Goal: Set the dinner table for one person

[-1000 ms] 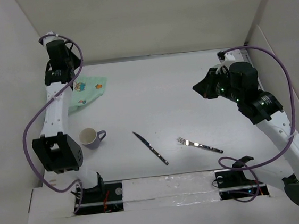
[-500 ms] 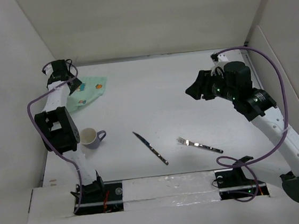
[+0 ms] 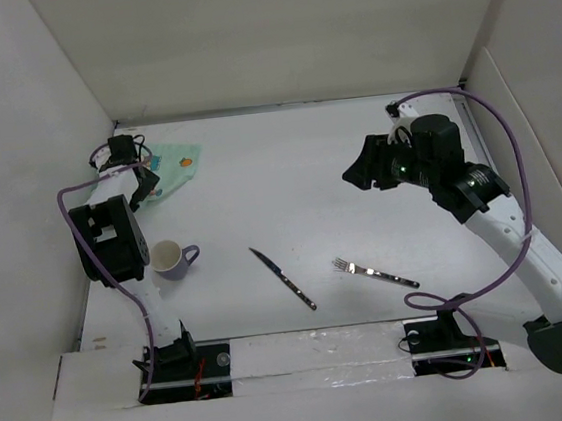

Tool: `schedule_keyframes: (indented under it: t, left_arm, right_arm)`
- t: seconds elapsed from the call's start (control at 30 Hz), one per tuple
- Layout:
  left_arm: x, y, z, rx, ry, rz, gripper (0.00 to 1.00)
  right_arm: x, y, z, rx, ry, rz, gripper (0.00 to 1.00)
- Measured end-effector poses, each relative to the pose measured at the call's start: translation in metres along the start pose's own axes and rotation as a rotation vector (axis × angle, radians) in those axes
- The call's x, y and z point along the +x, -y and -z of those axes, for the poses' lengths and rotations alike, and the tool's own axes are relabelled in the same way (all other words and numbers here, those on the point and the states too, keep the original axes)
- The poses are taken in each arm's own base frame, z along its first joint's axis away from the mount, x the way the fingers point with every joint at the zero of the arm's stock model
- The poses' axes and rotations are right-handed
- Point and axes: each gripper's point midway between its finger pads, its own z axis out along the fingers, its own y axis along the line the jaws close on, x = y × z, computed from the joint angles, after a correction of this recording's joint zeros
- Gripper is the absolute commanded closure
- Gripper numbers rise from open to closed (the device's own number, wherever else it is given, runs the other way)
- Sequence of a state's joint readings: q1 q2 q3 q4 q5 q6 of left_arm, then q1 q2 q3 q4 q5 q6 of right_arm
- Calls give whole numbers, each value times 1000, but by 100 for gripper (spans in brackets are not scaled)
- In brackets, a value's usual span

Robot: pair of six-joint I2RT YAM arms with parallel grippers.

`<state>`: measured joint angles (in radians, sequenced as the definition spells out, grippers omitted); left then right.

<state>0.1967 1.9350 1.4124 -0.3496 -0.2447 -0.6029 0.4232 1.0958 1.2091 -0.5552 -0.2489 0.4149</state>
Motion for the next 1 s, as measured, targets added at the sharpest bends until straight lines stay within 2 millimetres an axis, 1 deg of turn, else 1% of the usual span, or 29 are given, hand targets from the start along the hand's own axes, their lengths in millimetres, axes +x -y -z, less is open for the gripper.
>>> schedule_keyframes:
  t: [0.07,0.1,0.17,0.2,0.23,0.3,0.37,0.4,0.47,0.53,0.6,0.67,0.7,0.73,0.8,0.83,0.87,0.9,0.97,1.0]
  left_arm:
    - [2,1,-6,0,-3,11,45]
    - [4,2,-9,-1,-6,15,56]
    - [7,3,-14,2,-15,22,75]
    - [8,5,-16,10,-21,20,95]
    - [10,9,-17,22,-29,15,100]
    - [9,19,-20,45,-37,-4,100]
    - [6,39,-20,84,-31,-41,100]
    - [5,53,-17,115,-25,-70,100]
    - [8,91,-6,196,-12,-149,100]
    - [17,139,15,308,8,-252,100]
    - [39,189,45,434,19,-377,100]
    - [72,231,79,556,23,-509,100]
    - [109,259,110,655,19,-641,100]
    - [112,260,112,660,18,-647,100]
    - [148,274,134,726,5,-759,100]
    - [164,276,141,750,-3,-808,100]
    - [177,276,145,764,-16,-847,100]
    - [187,272,145,771,-33,-882,100]
    - [198,261,139,764,-64,-930,100]
    - [199,254,134,750,-78,-944,87]
  right_arm:
    - [3,-2,-2,-6,-11,4,39]
    - [5,-3,-4,-8,-20,5,39]
    - [9,-5,-6,-12,-35,7,39]
    - [11,-6,-8,-13,-42,9,39]
    - [12,-7,-9,-14,-47,9,39]
    - [14,-8,-10,-15,-53,8,40]
    - [15,-7,-12,-10,-57,7,41]
    - [16,-7,-13,-8,-60,5,44]
    - [17,-4,-17,10,-63,1,46]
    - [17,1,-22,34,-65,-7,48]
    - [16,7,-26,68,-62,-19,48]
    - [15,14,-28,103,-53,-28,48]
    - [14,16,-29,117,-47,-33,46]
    - [13,18,-29,130,-40,-38,46]
    - [9,24,-29,160,-20,-54,40]
    - [7,27,-28,173,-11,-65,38]
    - [4,31,-28,188,-1,-76,35]
    - [1,37,-27,209,12,-86,29]
    - [-4,47,-26,249,37,-104,21]
    - [-7,54,-25,275,51,-118,13]
